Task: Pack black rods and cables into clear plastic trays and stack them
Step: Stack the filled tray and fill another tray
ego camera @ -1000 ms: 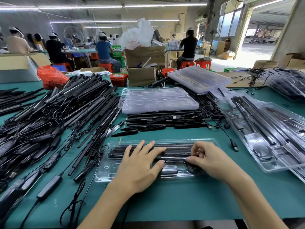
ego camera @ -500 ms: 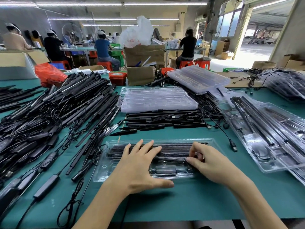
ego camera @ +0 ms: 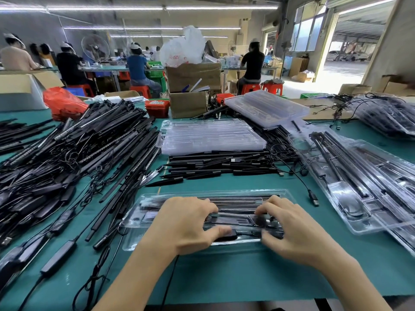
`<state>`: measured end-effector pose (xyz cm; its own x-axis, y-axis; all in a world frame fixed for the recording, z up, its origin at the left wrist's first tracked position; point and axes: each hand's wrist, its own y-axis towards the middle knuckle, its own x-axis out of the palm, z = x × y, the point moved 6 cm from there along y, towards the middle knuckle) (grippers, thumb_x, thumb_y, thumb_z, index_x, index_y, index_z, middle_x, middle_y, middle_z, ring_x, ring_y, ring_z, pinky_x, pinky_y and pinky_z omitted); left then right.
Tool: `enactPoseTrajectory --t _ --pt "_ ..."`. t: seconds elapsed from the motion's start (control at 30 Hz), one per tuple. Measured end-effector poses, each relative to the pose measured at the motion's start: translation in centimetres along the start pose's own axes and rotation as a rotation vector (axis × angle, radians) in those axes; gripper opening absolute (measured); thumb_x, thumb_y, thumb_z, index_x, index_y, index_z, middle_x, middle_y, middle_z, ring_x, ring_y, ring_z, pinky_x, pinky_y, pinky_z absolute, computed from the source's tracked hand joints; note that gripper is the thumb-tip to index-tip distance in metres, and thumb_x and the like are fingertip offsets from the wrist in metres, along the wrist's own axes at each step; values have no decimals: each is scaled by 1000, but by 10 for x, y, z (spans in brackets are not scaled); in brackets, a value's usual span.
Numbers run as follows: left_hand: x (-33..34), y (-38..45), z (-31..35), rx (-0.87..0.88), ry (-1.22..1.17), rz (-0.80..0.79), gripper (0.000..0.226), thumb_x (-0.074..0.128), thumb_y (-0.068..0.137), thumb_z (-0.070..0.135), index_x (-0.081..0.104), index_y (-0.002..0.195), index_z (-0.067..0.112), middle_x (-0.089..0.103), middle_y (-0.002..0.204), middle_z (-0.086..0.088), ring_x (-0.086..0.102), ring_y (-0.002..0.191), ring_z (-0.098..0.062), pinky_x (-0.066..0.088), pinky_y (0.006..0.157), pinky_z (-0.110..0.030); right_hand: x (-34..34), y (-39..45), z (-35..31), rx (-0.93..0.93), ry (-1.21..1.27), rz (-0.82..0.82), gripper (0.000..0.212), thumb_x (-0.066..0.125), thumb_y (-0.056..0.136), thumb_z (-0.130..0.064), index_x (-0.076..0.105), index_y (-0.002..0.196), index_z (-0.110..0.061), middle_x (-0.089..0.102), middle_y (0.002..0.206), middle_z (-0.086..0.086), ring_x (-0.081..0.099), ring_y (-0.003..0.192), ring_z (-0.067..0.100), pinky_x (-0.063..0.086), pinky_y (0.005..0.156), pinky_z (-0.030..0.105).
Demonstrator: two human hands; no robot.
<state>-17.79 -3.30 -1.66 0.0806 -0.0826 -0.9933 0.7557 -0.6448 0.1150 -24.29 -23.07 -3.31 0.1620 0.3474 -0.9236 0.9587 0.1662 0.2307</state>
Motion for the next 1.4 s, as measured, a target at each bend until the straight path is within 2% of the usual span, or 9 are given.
enactPoseTrajectory --t 0.3,0.4,0.53,0.7,0.9,1.03,1.2,1.3,1.4 --pt "3 -2 0 2 -41 20 92 13 69 91 64 117 31 69 122 10 63 110 -13 50 92 -36 7 3 -11 33 -144 213 12 69 89 -26 60 90 -20 51 89 -8 50 77 16 45 66 31" --pt "4 -3 0 5 -56 24 92 14 69 92 65 116 31 69 121 8 62 112 -13 49 93 -36 8 4 -10 18 -149 179 11 66 87 -30 58 93 -24 51 94 -10 50 83 16 43 71 30" --pt "5 -3 -1 -3 -57 21 92 14 68 92 65 113 30 70 120 7 62 110 -14 48 94 -37 8 3 -9 29 -134 115 21 50 81 -50 50 95 -35 45 96 -18 39 86 7 35 76 27" --pt "5 -2 -1 -3 -56 33 90 14 70 90 65 112 30 70 118 8 63 109 -13 48 92 -35 7 0 -15 42 -195 171 25 53 86 -57 52 88 -32 49 91 -16 49 85 11 41 77 33" --pt "5 -3 0 -15 -65 11 90 15 67 90 64 116 31 69 120 8 62 110 -14 47 94 -35 6 6 -26 80 -281 185 23 67 81 -39 47 81 -26 42 85 -12 45 75 15 37 66 32" --pt "4 -4 0 -15 -87 1 87 21 71 89 63 120 31 69 123 8 61 113 -14 45 97 -34 4 8 -29 109 -279 221 20 72 81 -25 52 78 -22 49 82 -8 48 70 18 35 62 31" --pt "5 -5 0 -12 -77 0 93 15 69 92 61 125 34 67 125 9 59 116 -12 43 99 -34 8 8 -29 127 -248 193 12 61 91 -23 51 84 -23 49 90 -8 47 80 19 40 69 34" --pt "6 -6 0 0 -79 12 96 12 69 92 60 127 34 66 125 12 58 115 -11 42 99 -33 12 10 -29 123 -260 117 6 48 97 -26 44 93 -26 44 98 -10 42 89 15 39 79 29" --pt "7 -6 -1 -1 -92 15 97 13 69 92 59 131 34 65 129 14 57 119 -10 40 101 -32 12 11 -29 137 -244 81 4 47 97 -24 48 101 -26 47 102 -10 42 93 13 36 77 23"
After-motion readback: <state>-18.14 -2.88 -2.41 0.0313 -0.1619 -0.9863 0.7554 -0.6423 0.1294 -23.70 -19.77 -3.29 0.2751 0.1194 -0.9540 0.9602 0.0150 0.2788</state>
